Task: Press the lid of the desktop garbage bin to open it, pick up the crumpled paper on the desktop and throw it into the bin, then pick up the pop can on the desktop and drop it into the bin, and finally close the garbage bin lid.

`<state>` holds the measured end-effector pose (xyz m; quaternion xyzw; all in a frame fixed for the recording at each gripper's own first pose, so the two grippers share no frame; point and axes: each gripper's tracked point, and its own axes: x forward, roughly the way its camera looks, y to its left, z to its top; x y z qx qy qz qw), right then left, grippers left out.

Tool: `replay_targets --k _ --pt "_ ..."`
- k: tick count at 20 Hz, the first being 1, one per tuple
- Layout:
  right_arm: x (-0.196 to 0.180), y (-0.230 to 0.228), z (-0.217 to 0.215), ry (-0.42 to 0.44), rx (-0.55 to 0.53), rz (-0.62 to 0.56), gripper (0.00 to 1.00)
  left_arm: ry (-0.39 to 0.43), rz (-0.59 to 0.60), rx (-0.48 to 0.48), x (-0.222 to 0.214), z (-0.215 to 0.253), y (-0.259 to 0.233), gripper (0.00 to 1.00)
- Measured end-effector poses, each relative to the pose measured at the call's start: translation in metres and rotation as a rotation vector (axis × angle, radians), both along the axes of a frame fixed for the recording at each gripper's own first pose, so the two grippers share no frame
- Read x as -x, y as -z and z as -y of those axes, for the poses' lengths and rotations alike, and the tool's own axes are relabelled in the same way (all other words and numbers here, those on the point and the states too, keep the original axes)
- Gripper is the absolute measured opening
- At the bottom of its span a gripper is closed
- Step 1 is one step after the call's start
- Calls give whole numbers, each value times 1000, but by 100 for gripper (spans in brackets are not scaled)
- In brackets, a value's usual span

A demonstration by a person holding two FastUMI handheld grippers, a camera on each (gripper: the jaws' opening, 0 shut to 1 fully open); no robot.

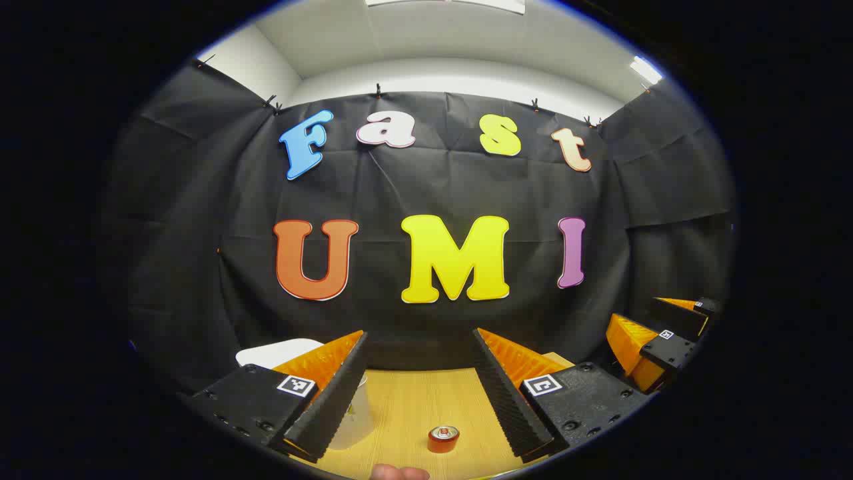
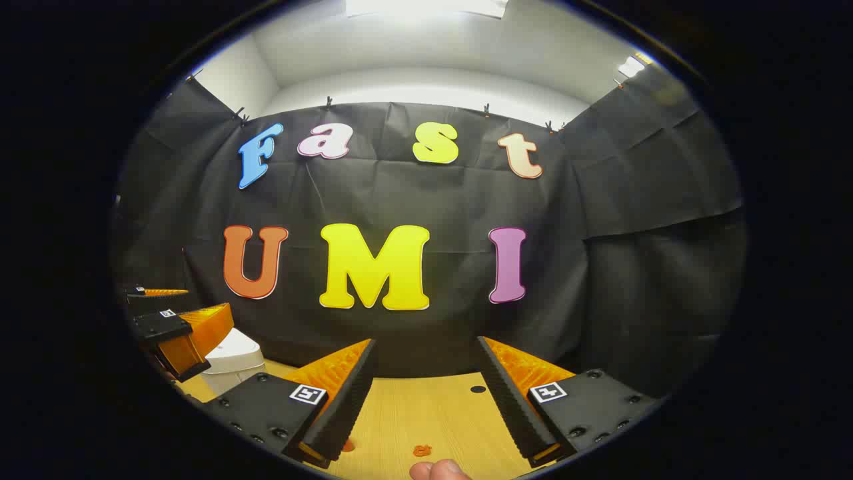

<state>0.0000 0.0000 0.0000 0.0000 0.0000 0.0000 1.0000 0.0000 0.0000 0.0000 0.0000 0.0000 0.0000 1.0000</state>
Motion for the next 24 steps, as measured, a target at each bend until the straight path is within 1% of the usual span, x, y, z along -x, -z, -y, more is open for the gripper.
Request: replay_targets --k 4,17,19,22,24 --pt "0 1 0 8 -5 2 94 -21 -11 1 -2 -3 4 98" --pt "2 4 3 13 -7 -7 95 -18 -9 -10 -4 -5 7 98" --pt "1 3 2 10 -1 -6 95 -8 -4 1 -5 -2 6 98" --pt "1 3 6 13 -6 -4 94 -8 -2 -14 -8 2 7 98" --pt "0 4 6 10 -9 -10 94 10 -4 -14 -8 9 8 98"
